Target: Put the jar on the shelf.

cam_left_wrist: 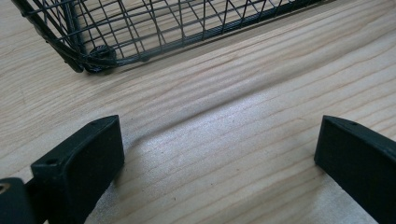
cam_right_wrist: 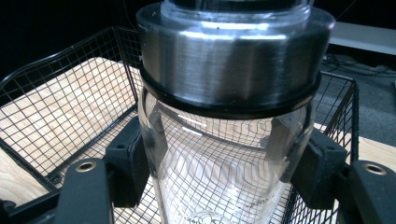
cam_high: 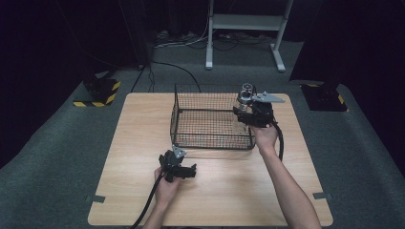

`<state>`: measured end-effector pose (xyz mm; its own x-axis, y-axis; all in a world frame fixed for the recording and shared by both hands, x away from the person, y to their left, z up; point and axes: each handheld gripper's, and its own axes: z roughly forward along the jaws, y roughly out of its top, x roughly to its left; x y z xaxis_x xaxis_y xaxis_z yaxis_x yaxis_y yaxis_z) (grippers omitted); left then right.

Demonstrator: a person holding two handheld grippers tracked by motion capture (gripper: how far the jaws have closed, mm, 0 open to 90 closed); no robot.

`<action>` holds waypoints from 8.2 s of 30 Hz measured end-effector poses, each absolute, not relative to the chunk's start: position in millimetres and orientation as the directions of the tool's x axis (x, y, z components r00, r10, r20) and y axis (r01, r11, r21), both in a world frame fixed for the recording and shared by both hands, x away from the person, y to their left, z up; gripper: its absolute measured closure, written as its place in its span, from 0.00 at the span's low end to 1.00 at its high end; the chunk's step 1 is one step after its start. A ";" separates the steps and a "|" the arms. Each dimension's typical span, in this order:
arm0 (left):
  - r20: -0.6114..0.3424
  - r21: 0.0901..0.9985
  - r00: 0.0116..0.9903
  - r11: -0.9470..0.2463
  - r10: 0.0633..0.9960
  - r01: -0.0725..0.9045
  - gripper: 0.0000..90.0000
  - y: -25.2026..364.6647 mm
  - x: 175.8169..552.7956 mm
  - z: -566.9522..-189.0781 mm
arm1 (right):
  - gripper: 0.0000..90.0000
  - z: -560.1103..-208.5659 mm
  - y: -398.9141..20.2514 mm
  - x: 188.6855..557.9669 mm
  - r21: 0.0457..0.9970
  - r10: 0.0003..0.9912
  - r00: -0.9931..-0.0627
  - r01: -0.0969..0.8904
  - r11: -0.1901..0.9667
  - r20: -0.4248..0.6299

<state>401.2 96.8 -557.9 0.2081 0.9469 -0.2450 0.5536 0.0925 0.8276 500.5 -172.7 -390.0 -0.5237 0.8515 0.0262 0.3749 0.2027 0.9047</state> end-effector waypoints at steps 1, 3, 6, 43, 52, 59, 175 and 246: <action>-0.245 0.828 0.208 0.093 0.947 0.553 0.02 96.7 401.2 -557.9 | 0.35 -390.5 -172.2 501.3 0.903 0.853 -0.522 0.379 0.203 0.027; -0.245 0.828 0.208 0.093 0.947 0.554 0.02 96.8 401.2 -557.9 | 0.35 -391.9 -171.0 502.8 0.900 0.854 -0.520 0.384 0.208 0.025; -0.245 0.828 0.208 0.093 0.947 0.554 0.02 96.8 401.2 -557.9 | 0.35 -395.1 -168.8 504.9 0.892 0.855 -0.519 0.395 0.220 0.019; -0.248 0.829 0.206 0.097 0.947 0.551 0.02 96.4 401.3 -558.0 | 0.35 -432.9 -152.5 519.1 0.823 0.856 -0.516 0.475 0.313 -0.028; -0.249 0.829 0.206 0.098 0.947 0.551 0.02 96.4 401.3 -558.1 | 0.35 -440.9 -141.5 519.8 0.806 0.844 -0.535 0.485 0.340 -0.034; -0.243 0.828 0.209 0.090 0.947 0.553 0.02 96.9 401.2 -558.1 | 0.35 -443.5 -135.1 519.5 0.804 0.838 -0.544 0.484 0.347 -0.034; -0.242 0.828 0.209 0.089 0.947 0.554 0.02 96.8 401.2 -558.1 | 0.22 -449.8 -174.7 451.3 0.823 0.857 -0.502 0.436 0.364 -0.113; -0.243 0.828 0.209 0.090 0.947 0.554 0.02 96.7 401.2 -558.1 | 0.22 -464.0 -181.1 433.8 0.854 0.870 -0.490 0.427 0.298 -0.059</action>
